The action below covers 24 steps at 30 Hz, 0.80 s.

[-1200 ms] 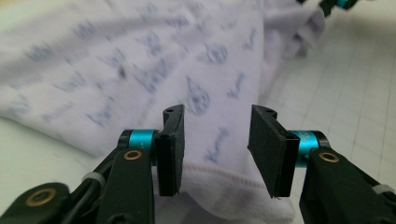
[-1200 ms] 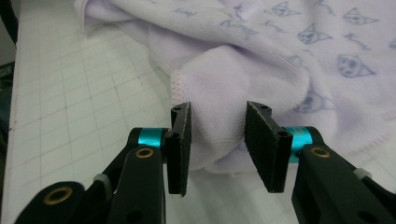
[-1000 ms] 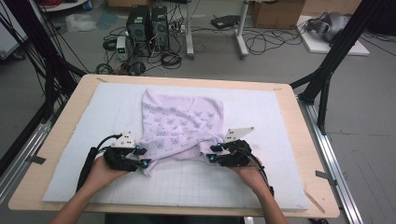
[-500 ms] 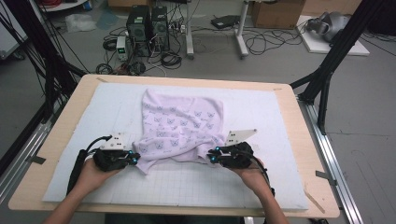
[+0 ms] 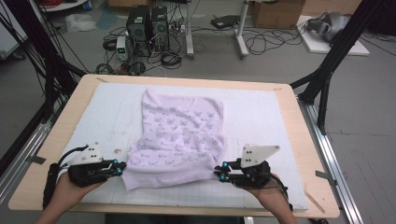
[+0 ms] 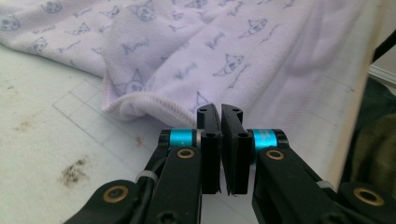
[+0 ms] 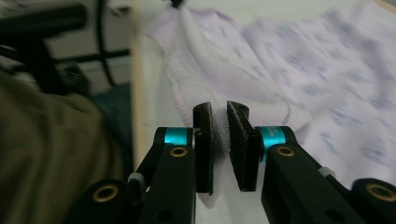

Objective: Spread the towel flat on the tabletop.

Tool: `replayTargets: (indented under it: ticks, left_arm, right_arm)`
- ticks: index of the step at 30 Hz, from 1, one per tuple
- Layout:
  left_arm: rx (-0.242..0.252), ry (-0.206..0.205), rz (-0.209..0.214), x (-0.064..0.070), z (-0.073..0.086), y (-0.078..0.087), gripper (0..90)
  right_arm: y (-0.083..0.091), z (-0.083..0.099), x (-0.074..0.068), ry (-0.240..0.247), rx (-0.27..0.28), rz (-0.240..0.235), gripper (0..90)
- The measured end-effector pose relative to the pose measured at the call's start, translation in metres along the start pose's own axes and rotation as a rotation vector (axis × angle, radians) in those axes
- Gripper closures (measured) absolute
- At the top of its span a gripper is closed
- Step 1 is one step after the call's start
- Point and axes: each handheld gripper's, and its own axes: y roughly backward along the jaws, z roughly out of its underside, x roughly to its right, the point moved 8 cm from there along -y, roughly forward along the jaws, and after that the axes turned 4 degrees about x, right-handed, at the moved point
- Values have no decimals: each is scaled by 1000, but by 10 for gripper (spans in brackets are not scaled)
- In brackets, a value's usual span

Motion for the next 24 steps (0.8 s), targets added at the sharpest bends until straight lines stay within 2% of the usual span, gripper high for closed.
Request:
replayTargets:
  ticks: [1,2,3,6,9,12,14,15,18,19,20,22,24]
  left_arm:
    - [7,8,-13,0,0,3,744]
    - [5,19,-20,-1,0,5,630]
    - [9,24,-13,-1,0,5,603]
    - [8,24,-5,-3,0,-5,562]
    - [-5,18,18,-3,2,-23,556]
    - [-34,4,34,-3,5,-41,556]
    - [-73,-4,34,-5,11,-52,556]
    - [-89,-2,38,-6,14,-56,556]
    - [-138,2,37,-9,27,-68,587]
    - [-139,-5,33,-9,30,-70,628]
    - [-118,-10,24,-9,30,-70,670]
    - [-129,7,48,-9,30,-68,831]
    - [-141,-14,40,-7,30,-67,867]
  right_arm:
    - [3,-3,-5,-1,14,-25,729]
    - [5,-6,-7,-1,27,-26,710]
    - [5,-7,-6,1,38,-22,705]
    - [-5,-2,8,-1,0,16,686]
    - [-24,15,23,-22,-56,33,674]
    - [-44,33,33,-41,-110,42,656]
    - [-55,42,36,-57,-135,25,638]
    - [-61,46,38,-50,-164,37,638]
    - [-74,57,39,-40,-224,26,647]
    - [-78,61,39,-39,-244,27,683]
    - [-81,63,39,-33,-248,30,717]
    - [-78,63,40,-39,-233,22,794]
    - [-70,60,41,-81,-209,12,807]
